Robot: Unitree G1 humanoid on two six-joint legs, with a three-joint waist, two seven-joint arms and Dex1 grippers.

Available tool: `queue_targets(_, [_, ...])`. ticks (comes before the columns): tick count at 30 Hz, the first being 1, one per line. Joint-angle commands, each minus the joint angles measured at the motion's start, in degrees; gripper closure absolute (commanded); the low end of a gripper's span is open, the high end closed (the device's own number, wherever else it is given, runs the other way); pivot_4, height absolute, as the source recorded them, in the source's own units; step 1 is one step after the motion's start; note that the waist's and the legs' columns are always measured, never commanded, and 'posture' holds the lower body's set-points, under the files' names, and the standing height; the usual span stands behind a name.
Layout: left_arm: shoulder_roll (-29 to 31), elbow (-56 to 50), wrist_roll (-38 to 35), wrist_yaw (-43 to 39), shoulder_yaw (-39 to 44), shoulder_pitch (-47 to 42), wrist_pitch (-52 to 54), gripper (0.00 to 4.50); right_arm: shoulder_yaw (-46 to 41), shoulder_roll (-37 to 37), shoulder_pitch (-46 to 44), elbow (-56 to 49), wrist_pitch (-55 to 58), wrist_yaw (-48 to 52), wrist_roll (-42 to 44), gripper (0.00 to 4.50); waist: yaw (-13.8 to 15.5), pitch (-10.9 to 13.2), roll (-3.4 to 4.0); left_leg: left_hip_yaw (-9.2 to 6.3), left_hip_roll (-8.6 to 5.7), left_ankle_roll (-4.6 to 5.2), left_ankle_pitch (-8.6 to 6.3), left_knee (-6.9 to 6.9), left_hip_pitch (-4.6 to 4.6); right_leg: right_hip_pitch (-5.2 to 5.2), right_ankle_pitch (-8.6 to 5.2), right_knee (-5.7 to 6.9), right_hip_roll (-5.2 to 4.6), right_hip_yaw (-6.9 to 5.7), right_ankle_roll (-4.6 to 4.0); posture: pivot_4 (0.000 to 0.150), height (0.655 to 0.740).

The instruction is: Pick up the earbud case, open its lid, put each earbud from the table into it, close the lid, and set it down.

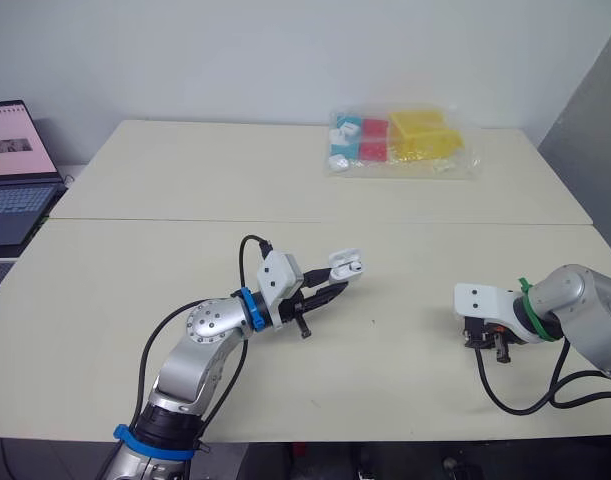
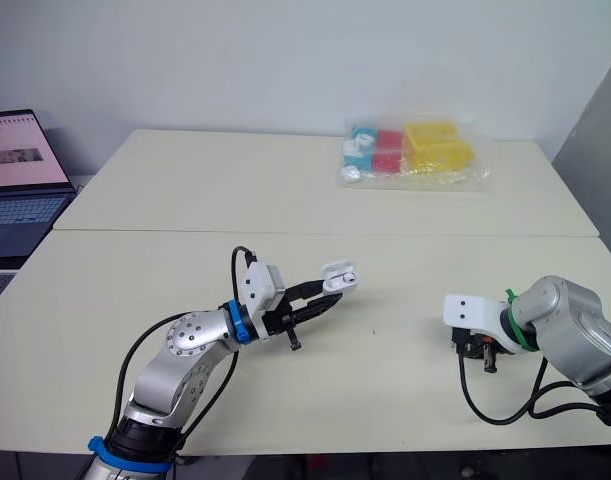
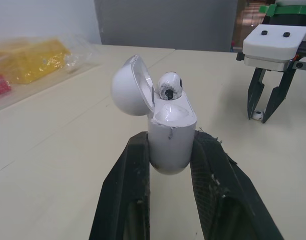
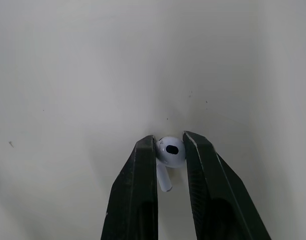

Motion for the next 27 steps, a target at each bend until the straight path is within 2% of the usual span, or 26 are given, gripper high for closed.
queue_targets(1, [-0.15,-0.81,-0.31,-0.16,-0.11,-0.4,-1.26,3.75,-0.15,-0.44,0.11,0.25,-1.53,0.18,-0.58,4.1,0.0,0.0,0.0,0.0,0.0,0.0,0.0,0.0,0.0,0.0,0.0,0.0,0.0,0.0,0.0,0.15,0.7354])
queue_targets(6, [-0.33,-0.58,-0.55,-0.06,0.1,-0.63,-1.03,3.75,-3.35,-0.94,-0.54,-1.63,-3.85,1.67,2.04,4.1,0.0,0.01,0.01,0.0,0.0,0.0,0.0,-0.01,-0.01,-0.02,0.0,0.0,0.0,0.0,0.0,0.15,0.7354])
queue_targets(10, [-0.71,-0.37,-1.69,0.2,0.93,-1.05,-0.24,3.75,-10.94,0.46,-4.49,-3.83,-5.51,2.56,8.55,4.1,-0.04,0.02,0.04,0.01,-0.01,0.0,0.0,-0.04,-0.04,-0.06,0.0,0.01,0.01,0.0,0.0,0.15,0.7354])
queue_targets(14, [-0.74,-0.52,-2.38,-0.24,0.91,-1.66,0.12,3.75,-16.94,4.32,-8.01,-5.32,-1.48,1.2,15.86,4.1,0.09,0.02,0.03,-0.01,0.01,0.0,0.0,-0.04,-0.05,-0.04,0.0,-0.01,0.04,-0.01,0.0,0.15,0.7354])
queue_targets(17, [-1.89,-0.07,-3.19,0.56,1.57,-3.61,0.5,3.75,-23.43,13.73,-11.44,-8.23,5.63,-5.91,23.34,4.1,0.11,0.04,-0.01,-0.01,0.04,0.0,0.0,-0.03,-0.07,-0.02,-0.01,-0.01,0.06,0.01,-0.03,0.15,0.7354])
queue_targets(21, [-2.69,-0.24,-4.28,0.59,1.8,-5.45,1.99,3.75,-30.78,32.47,-9.76,-14.3,6.2,-20.81,31.07,4.1,0.07,0.02,-0.03,-0.05,0.03,0.0,0.0,-0.03,-0.1,-0.02,0.0,0.03,0.05,0.01,-0.02,0.15,0.7354])
queue_targets(24, [-2.74,-0.28,-4.5,0.71,1.87,-6.03,2.67,3.75,-31.97,37.49,-7.87,-16.71,6.71,-25.84,33.17,4.1,0.16,0.03,0.0,-0.11,0.03,0.0,0.0,-0.07,-0.15,-0.06,-0.01,0.03,0.06,0.03,-0.01,0.15,0.7354])
queue_targets(27, [-3.07,-0.31,-5.02,1.08,2.1,-7.05,3.65,3.75,-30.82,42.74,-5.3,-19.35,2.42,-32.31,32.46,4.1,0.24,0.02,-0.01,-0.1,-0.04,0.0,0.0,-0.04,-0.16,-0.03,0.0,-0.01,-0.04,0.02,0.0,0.15,0.7354])
